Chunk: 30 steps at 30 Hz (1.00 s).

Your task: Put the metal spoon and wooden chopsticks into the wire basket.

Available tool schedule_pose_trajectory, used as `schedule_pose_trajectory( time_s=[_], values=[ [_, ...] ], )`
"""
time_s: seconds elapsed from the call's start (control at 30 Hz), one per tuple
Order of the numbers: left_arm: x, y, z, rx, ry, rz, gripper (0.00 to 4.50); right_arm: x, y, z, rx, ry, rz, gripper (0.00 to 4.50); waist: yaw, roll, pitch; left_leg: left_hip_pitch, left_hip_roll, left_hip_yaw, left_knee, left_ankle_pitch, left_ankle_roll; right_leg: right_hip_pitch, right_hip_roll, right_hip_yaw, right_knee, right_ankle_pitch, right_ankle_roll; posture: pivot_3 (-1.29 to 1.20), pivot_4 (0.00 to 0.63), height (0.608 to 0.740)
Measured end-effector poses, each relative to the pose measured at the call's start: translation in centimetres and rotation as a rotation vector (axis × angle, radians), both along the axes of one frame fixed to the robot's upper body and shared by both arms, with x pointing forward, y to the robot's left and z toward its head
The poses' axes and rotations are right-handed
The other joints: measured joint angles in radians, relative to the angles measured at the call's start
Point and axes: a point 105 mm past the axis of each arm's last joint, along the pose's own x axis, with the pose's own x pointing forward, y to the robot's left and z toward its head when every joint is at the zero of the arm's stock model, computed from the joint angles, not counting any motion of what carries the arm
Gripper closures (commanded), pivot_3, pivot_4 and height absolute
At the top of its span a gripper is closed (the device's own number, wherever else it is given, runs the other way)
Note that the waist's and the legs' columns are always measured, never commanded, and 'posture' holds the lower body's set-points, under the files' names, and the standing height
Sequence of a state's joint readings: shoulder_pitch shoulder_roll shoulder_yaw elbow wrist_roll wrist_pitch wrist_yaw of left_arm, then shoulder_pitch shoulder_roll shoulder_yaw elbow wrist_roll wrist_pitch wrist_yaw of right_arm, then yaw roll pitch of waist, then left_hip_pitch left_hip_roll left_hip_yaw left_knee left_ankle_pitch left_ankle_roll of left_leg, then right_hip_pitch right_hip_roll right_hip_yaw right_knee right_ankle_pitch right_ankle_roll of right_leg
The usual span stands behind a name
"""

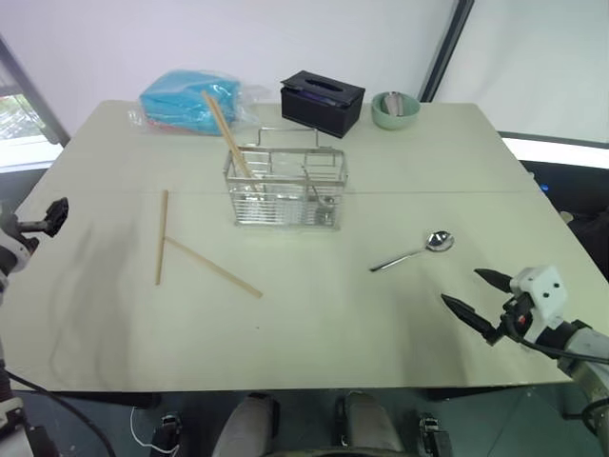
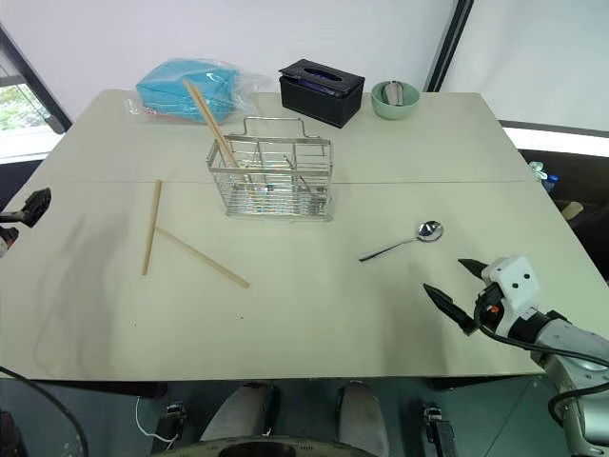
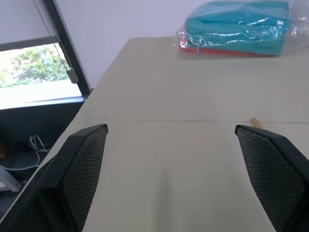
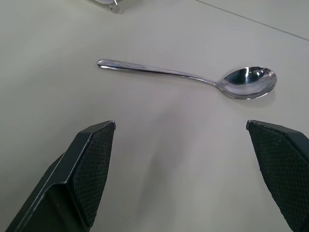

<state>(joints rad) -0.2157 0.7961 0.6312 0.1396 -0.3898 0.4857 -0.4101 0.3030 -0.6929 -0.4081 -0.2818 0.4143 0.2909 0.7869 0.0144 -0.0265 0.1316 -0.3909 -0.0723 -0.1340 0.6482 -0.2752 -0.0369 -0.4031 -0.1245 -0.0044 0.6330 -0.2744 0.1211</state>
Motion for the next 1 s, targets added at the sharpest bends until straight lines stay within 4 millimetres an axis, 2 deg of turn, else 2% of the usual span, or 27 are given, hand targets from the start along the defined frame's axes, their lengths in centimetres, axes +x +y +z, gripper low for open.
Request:
schedule_pose_trajectory(
  time_s=[0.33, 0.67, 0.8, 0.9, 1.0],
  values=[
    [0.7, -0.3, -0.1, 0.011, 0.007, -0.023, 0.05, 0.0, 0.2, 0.3, -0.005, -0.012, 0.005, 0.0, 0.0, -0.001, 0.0, 0.0, 0.0, 0.0, 0.0, 0.0, 0.0, 0.0, 0.0, 0.0, 0.0, 0.0, 0.0, 0.0, 0.15, 0.654],
    [0.8, -1.0, 0.2, 0.006, 0.002, -0.071, 0.05, 1.1, 0.4, 1.3, -0.023, -0.052, 0.035, 0.0, -0.001, -0.001, -0.001, 0.0, 0.0, 0.0, 0.001, 0.0, 0.0, 0.0, 0.0, 0.0, 0.0, 0.0, 0.0, 0.0, 0.15, 0.654],
    [1.0, -3.4, 1.5, 0.002, -0.011, -0.2, 0.05, 1.8, 0.5, 1.9, -0.079, -0.045, 0.108, 0.0, 0.0, -0.001, -0.001, 0.0, 0.0, 0.0, 0.001, 0.0, 0.0, 0.0, 0.0, 0.0, 0.0, 0.0, 0.0, 0.0, 0.15, 0.654],
    [0.7, -8.1, 3.1, 0.05, 0.011, -0.448, 0.05, 3.2, 1.2, 3.8, -0.156, -0.067, 0.225, 0.0, -0.003, 0.0, 0.001, 0.0, 0.0, 0.002, 0.002, 0.0, 0.0, 0.001, -0.001, 0.0, 0.0, 0.001, -0.001, 0.0, 0.15, 0.654],
    [-0.7, -12.6, 3.6, 0.121, 0.092, -0.708, 0.05, 5.0, 2.2, 6.5, -0.237, -0.12, 0.353, 0.0, -0.011, 0.001, 0.002, 0.001, 0.001, 0.004, 0.001, 0.0, 0.0, 0.001, -0.002, -0.001, 0.0, 0.001, -0.001, 0.0, 0.15, 0.654]
  ],
)
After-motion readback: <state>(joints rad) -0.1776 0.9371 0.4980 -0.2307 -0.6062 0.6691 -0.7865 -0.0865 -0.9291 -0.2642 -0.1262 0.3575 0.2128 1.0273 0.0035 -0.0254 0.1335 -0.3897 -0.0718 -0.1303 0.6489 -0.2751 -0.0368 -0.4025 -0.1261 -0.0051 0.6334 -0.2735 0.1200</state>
